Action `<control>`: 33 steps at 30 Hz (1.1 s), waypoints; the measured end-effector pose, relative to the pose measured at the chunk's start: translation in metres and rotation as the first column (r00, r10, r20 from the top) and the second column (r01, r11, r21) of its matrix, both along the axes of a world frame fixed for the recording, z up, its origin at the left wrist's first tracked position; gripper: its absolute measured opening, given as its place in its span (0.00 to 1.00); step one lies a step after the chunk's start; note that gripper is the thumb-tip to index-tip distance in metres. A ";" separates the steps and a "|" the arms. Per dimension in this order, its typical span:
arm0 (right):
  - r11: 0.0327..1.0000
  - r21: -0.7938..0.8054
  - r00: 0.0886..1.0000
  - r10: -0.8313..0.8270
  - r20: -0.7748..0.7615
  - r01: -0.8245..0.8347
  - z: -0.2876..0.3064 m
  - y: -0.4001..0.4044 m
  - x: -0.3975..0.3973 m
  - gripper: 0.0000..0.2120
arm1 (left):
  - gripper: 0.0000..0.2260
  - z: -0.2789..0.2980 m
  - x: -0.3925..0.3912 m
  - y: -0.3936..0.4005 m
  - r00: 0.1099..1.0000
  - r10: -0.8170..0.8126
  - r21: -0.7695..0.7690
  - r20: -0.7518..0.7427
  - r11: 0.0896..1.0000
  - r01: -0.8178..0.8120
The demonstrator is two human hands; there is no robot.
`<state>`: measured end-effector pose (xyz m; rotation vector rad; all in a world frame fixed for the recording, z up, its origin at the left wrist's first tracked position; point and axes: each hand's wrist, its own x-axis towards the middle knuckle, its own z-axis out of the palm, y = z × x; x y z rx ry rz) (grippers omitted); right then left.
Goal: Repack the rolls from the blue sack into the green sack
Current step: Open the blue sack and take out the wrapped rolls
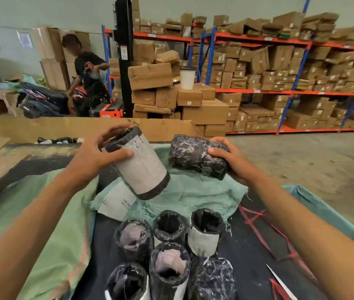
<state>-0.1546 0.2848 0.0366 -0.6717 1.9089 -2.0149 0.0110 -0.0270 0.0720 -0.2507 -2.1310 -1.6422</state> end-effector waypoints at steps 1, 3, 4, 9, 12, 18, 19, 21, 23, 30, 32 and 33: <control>0.996 0.072 0.998 0.047 -0.034 -0.044 0.005 0.007 0.017 0.33 | 0.33 0.001 0.012 -0.001 0.998 -0.056 -0.046 0.036 0.997 0.058; 0.971 0.230 0.987 0.101 -0.122 -0.071 0.014 0.018 0.052 0.29 | 0.36 0.001 0.038 -0.001 0.981 -0.155 -0.125 0.117 0.978 0.170; 0.947 0.314 0.979 0.123 -0.161 -0.067 0.018 0.023 0.070 0.27 | 0.37 0.000 0.051 0.001 0.969 -0.192 -0.143 0.157 0.966 0.215; 0.742 0.662 0.901 0.352 -0.254 -0.103 0.024 0.033 0.151 0.26 | 0.39 -0.022 0.109 0.010 0.879 -0.308 -0.254 0.364 0.875 0.412; 0.603 0.778 0.851 0.490 -0.190 -0.173 0.016 0.024 0.192 0.23 | 0.41 -0.044 0.134 0.016 0.805 -0.365 -0.274 0.467 0.806 0.524; 0.426 0.901 0.767 0.606 -0.211 -0.089 -0.021 -0.005 0.247 0.26 | 0.42 -0.099 0.169 0.029 0.744 -0.392 -0.283 0.541 0.749 0.600; 0.415 0.906 0.756 0.619 -0.213 -0.085 -0.029 -0.009 0.253 0.27 | 0.42 -0.109 0.173 0.030 0.752 -0.390 -0.293 0.532 0.748 0.595; 0.383 0.921 0.723 0.656 -0.217 -0.070 -0.049 -0.017 0.261 0.28 | 0.41 -0.131 0.182 0.035 0.772 -0.393 -0.315 0.500 0.748 0.585; 0.302 0.953 0.680 0.698 -0.224 0.004 -0.069 -0.023 0.266 0.30 | 0.39 -0.147 0.189 0.040 0.793 -0.380 -0.346 0.476 0.749 0.566; 0.217 0.948 0.628 0.710 -0.317 0.233 -0.106 -0.039 0.280 0.41 | 0.36 -0.173 0.191 0.055 0.866 -0.276 -0.399 0.417 0.801 0.447; 0.241 0.940 0.617 0.710 -0.340 0.241 -0.106 -0.038 0.280 0.42 | 0.35 -0.173 0.189 0.056 0.890 -0.237 -0.496 0.389 0.760 0.420; 0.248 0.939 0.609 0.715 -0.343 0.239 -0.106 -0.037 0.278 0.43 | 0.35 -0.173 0.188 0.056 0.902 -0.213 -0.548 0.377 0.733 0.402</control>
